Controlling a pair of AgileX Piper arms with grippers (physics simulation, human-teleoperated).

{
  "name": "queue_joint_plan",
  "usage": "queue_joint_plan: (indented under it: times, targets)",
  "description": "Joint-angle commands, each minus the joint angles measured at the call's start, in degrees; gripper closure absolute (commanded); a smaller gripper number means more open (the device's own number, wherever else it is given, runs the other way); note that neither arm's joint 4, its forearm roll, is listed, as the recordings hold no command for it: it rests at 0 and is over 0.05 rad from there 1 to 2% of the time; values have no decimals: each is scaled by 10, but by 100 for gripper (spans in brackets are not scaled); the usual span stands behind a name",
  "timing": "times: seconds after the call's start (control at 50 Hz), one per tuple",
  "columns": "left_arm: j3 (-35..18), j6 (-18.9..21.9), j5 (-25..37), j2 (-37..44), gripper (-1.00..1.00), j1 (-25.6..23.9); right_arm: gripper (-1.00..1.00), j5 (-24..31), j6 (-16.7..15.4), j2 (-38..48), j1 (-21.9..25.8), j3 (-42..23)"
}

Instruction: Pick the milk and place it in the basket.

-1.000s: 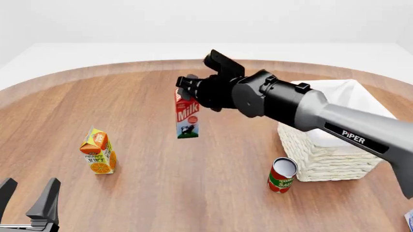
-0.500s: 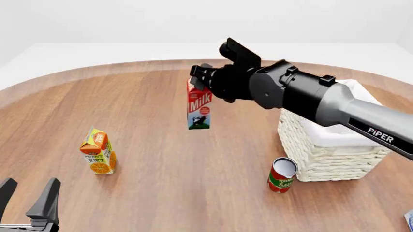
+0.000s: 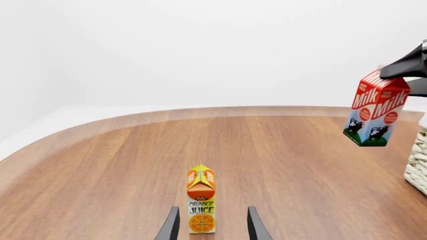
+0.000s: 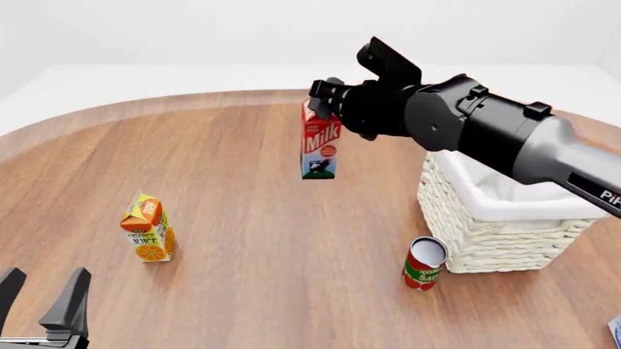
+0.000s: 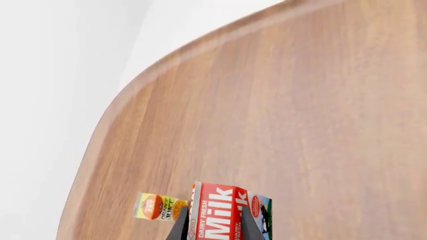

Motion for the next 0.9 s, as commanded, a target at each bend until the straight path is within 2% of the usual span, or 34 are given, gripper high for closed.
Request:
queue_joint_plan:
  times: [0.02,0.44,0.9]
  targets:
    - [0,0,0,0,-100,0,100,-4,1,-25,-14,-2]
    - [0,0,0,0,-100,0,100,-9,3,-53,-46,25]
    - [0,0,0,0,-100,0,100,6,-11,-100,-91,48]
